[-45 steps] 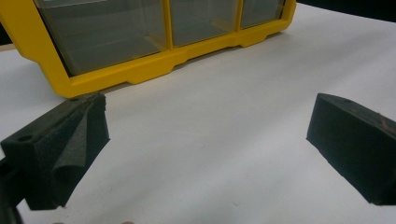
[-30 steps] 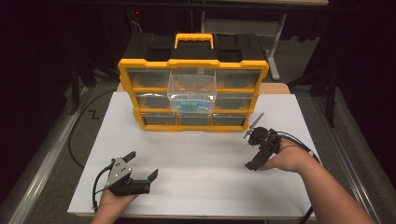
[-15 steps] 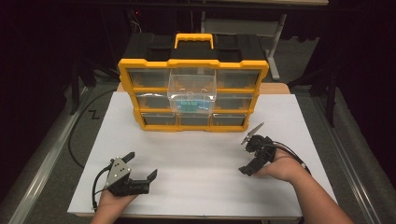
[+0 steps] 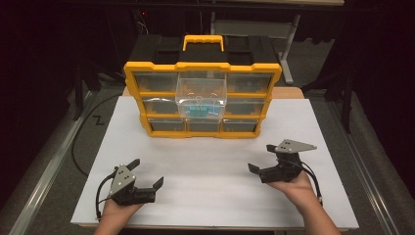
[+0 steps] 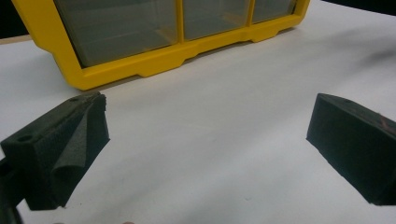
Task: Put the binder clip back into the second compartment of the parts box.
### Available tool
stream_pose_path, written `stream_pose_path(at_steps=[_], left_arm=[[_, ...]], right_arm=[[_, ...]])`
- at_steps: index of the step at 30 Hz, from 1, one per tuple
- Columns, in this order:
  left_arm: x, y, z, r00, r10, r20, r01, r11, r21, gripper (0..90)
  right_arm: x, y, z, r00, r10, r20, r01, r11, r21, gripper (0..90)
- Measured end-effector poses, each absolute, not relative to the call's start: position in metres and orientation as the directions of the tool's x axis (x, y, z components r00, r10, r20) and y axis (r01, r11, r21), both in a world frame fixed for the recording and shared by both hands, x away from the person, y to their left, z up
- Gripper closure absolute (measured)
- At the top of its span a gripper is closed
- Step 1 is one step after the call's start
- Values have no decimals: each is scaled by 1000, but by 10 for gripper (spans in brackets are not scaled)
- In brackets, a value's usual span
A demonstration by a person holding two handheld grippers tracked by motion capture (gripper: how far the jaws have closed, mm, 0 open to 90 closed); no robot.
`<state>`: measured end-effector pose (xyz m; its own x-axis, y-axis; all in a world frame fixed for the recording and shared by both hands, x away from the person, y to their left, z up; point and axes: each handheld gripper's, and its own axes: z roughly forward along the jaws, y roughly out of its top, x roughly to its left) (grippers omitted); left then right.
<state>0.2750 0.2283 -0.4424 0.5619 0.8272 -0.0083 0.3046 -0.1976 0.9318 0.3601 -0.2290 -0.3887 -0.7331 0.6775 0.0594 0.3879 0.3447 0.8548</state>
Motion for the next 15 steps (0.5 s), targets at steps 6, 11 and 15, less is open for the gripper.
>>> stream_pose_path(at_steps=[6,11,15], left_arm=[[275,230,-442,554,832,-19,302,-180,936,2],[275,234,-441,543,840,-14,305,-181,935,2],[276,234,-442,531,847,-19,314,-176,933,2]], right_arm=[[344,-244,-399,-666,730,154,317,90,944,1],[319,-262,-419,-615,781,110,265,72,962,1],[314,-272,-425,-626,777,65,272,139,952,1]])
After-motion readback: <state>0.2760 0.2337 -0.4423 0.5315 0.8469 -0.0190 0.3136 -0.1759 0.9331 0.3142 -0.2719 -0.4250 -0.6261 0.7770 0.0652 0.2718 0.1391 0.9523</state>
